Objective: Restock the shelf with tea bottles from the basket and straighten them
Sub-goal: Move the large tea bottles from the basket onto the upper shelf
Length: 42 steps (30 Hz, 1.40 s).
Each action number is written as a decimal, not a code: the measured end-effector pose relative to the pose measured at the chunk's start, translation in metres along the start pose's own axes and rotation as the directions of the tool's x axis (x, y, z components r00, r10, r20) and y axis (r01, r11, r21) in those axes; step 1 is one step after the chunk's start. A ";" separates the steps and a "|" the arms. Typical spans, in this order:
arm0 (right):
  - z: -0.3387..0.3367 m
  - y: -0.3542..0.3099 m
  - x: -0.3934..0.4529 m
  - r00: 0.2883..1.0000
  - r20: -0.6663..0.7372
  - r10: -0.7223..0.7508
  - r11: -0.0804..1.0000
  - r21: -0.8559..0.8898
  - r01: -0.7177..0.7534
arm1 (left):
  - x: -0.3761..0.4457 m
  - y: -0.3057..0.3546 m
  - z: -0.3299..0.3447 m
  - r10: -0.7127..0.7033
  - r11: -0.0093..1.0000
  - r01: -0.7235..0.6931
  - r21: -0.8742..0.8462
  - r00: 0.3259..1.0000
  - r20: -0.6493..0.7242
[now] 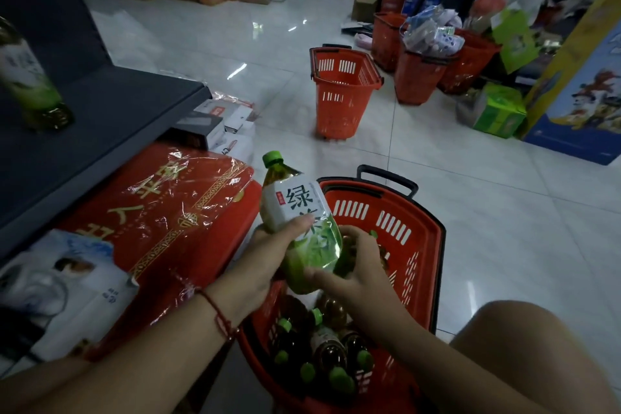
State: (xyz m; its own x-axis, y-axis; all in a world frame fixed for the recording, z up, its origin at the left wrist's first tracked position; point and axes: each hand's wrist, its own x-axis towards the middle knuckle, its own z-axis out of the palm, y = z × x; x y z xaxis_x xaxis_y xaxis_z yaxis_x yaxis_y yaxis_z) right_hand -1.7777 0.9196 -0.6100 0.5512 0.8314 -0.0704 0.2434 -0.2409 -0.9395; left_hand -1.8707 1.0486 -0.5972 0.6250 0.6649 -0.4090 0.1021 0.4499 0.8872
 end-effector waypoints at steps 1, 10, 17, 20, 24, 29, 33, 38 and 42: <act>0.002 -0.005 0.000 1.000 -0.005 0.006 0.997 0.083 -0.005 | -0.002 0.004 -0.002 0.027 1.000 -0.027 -0.005 1.000 -0.001; 0.001 -0.023 -0.006 0.983 0.168 -0.068 0.965 0.261 0.022 | -0.029 0.021 -0.011 0.213 0.943 -0.227 0.243 0.973 0.083; -0.002 -0.045 -0.029 0.984 0.109 -0.143 0.977 0.178 0.122 | -0.070 0.040 -0.015 0.417 0.774 -0.432 0.463 0.898 0.139; -0.007 -0.070 -0.035 0.969 0.112 -0.222 0.965 0.165 0.202 | -0.091 0.056 -0.021 0.450 0.764 -0.455 0.458 0.884 0.127; 0.000 -0.108 -0.039 0.941 0.118 -0.316 0.941 0.167 0.295 | -0.128 0.095 -0.032 0.535 0.624 -0.489 0.610 0.836 0.123; 0.022 -0.177 -0.036 0.880 0.070 -0.470 0.871 0.202 0.449 | -0.183 0.157 -0.054 0.654 0.520 -0.506 0.688 0.754 0.061; 0.044 -0.241 -0.032 0.791 0.080 -0.606 0.787 0.206 0.582 | -0.225 0.201 -0.075 0.751 0.504 -0.546 0.669 0.660 -0.028; 0.076 -0.327 -0.031 0.668 0.126 -0.733 0.676 0.244 0.695 | -0.278 0.254 -0.111 0.849 0.429 -0.527 0.734 0.513 -0.128; 0.107 -0.389 -0.023 0.602 0.160 -0.782 0.619 0.307 0.723 | -0.308 0.298 -0.137 0.893 0.388 -0.484 0.785 0.407 -0.191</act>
State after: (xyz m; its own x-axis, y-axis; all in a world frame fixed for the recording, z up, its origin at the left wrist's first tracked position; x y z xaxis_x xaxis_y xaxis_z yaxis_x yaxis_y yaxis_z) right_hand -1.9706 1.0473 -0.2782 0.0139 0.7688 0.6393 0.3039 0.6059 -0.7352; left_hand -2.1388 1.0596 -0.2359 0.1980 0.7860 0.5857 0.3445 -0.6152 0.7091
